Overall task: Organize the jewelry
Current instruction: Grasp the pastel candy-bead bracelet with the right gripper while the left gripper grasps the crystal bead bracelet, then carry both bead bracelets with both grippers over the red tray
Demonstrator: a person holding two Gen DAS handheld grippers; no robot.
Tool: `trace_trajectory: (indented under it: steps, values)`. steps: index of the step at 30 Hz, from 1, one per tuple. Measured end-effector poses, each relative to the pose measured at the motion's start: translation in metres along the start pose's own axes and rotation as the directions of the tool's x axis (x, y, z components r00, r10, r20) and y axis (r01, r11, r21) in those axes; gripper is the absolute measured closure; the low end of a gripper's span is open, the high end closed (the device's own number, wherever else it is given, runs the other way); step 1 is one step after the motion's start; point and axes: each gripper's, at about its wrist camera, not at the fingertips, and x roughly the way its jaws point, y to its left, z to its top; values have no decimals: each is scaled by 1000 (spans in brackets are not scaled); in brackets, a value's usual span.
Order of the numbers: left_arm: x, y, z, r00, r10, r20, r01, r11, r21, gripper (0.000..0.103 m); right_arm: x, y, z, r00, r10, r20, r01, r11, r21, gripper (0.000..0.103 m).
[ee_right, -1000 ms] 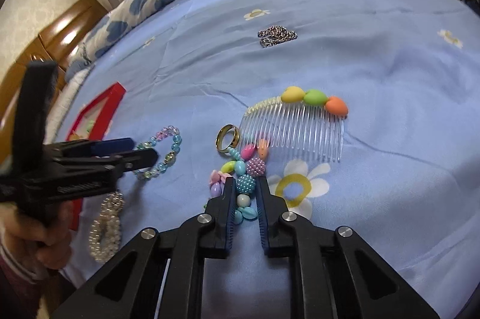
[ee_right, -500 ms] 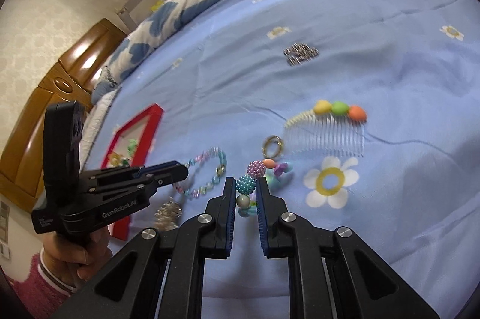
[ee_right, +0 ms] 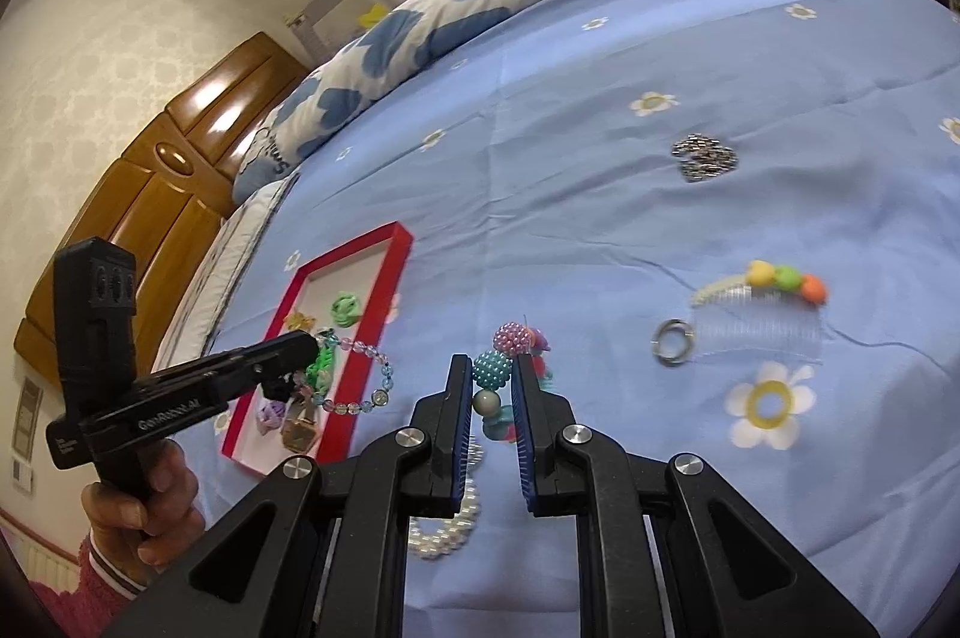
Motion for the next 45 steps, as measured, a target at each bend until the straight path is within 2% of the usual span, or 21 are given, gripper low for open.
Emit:
trace_trajectory:
  steps: [13, 24, 35, 42, 45]
  values:
    - [-42, 53, -5, 995, 58, 78, -51, 994, -95, 95, 30, 56, 15, 998, 63, -31, -65, 993, -95, 90]
    - [-69, 113, -5, 984, 131, 123, -105, 974, -199, 95, 68, 112, 21, 988, 124, -87, -138, 976, -170, 90]
    - [-68, 151, -11, 981, 165, 103, -134, 957, -257, 95, 106, 146, 16, 975, 156, -158, -187, 961, -204, 90]
    - [-54, 164, -15, 985, 157, 73, -131, 951, -282, 95, 125, 155, 14, 968, 155, -196, -196, 957, -213, 90]
    - [-46, 171, -18, 985, 163, 54, -140, 945, -294, 95, 139, 157, 13, 967, 131, -218, -180, 958, -223, 90]
